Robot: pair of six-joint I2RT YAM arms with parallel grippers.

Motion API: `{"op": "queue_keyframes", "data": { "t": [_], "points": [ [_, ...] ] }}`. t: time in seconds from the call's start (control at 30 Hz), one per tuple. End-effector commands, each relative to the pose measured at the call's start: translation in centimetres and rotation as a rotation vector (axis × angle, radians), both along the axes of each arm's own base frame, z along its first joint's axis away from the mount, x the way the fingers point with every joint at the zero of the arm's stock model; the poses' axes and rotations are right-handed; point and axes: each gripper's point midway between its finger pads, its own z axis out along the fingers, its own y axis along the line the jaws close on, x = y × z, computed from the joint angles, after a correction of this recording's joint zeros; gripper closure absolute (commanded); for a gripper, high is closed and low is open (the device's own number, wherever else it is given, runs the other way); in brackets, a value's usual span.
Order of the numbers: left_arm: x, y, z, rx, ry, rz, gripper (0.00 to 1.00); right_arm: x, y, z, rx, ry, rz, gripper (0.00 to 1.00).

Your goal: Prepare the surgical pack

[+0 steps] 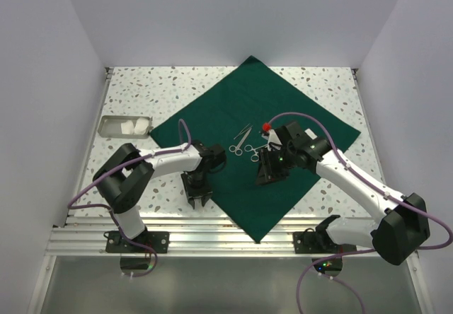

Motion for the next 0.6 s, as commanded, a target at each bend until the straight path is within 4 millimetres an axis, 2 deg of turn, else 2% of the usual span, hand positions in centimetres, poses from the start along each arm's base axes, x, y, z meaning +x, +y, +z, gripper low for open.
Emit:
{"op": "queue_keyframes", "data": {
  "t": [0.0,0.2,0.3,0.33,0.43,0.57],
  "points": [
    [0.04,0.1,-1.0,0.017,-0.009,0.009,0.61,0.57,0.23,0.67,0.023,-0.052,-0.003,0.66],
    [-0.13,0.36,-1.54,0.031,0.008,-0.003,0.71,0.57,0.25,0.48,0.022,-0.048,-0.005,0.66],
    [0.03,0.51,-1.49,0.034,0.003,-0.011,0.79,0.68,0.28,0.51,0.022,-0.052,-0.005,0.66],
    [0.01,0.57,-1.52,0.037,0.004,-0.012,0.85,0.79,0.29,0.53,0.022,-0.053,-0.008,0.66],
    [0.19,0.7,-1.42,0.038,0.004,-0.02,0.94,0.8,0.34,0.43,0.019,-0.05,-0.005,0.66],
    [0.39,1.09,-1.35,0.037,0.003,-0.019,1.0,1.09,0.37,0.39,0.015,-0.053,-0.01,0.66]
  ]
}}
